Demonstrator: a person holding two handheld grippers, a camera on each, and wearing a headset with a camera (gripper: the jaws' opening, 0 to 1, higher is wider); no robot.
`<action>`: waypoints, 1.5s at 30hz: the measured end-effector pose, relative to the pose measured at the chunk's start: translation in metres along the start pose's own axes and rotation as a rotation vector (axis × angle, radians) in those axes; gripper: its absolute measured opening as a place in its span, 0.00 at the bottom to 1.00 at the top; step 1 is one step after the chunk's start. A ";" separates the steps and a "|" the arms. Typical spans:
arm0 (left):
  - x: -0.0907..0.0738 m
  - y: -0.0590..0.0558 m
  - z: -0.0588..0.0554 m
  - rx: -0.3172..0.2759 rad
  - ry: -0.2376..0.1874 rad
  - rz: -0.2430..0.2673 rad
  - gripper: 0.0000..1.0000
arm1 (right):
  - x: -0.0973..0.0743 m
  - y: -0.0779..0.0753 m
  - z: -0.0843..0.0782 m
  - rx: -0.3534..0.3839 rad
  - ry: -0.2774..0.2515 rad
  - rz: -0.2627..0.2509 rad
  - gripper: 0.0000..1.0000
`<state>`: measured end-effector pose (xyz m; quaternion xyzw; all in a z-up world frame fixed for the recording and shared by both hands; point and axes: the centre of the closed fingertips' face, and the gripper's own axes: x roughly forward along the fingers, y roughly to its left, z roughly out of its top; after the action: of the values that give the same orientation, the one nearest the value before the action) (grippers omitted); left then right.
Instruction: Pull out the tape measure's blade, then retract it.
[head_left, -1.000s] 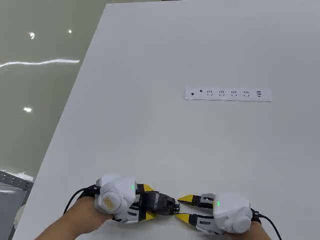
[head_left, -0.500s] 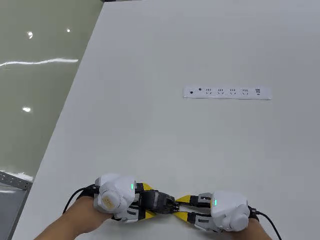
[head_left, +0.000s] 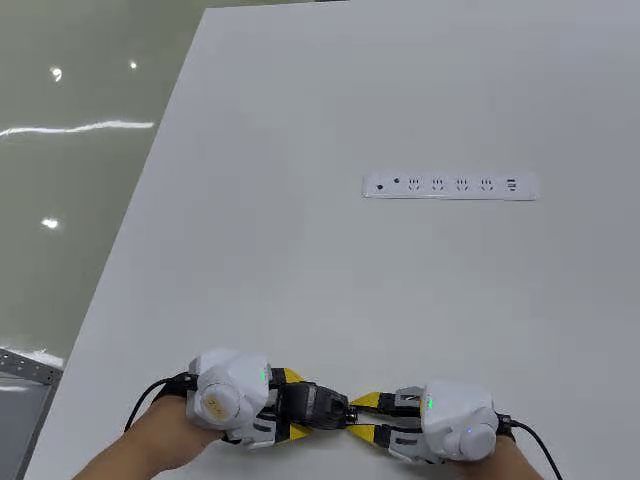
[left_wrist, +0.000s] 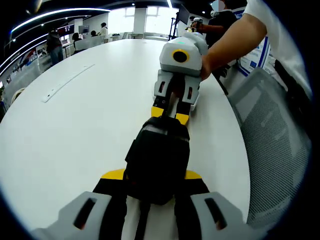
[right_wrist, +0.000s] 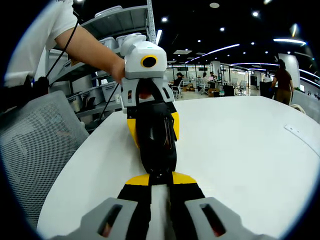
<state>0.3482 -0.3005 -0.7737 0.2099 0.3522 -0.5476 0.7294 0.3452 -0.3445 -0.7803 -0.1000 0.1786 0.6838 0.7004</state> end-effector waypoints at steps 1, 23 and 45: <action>0.000 0.000 0.000 0.000 -0.001 0.001 0.33 | 0.000 0.000 0.000 0.001 -0.001 0.001 0.12; 0.000 0.001 0.000 -0.005 -0.004 0.006 0.32 | -0.002 -0.001 0.001 0.024 -0.015 -0.002 0.11; 0.000 0.001 0.000 -0.012 -0.006 -0.003 0.32 | -0.006 -0.002 0.000 0.037 -0.017 0.003 0.11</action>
<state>0.3492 -0.3005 -0.7742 0.2031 0.3535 -0.5472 0.7310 0.3476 -0.3500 -0.7784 -0.0810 0.1856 0.6821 0.7026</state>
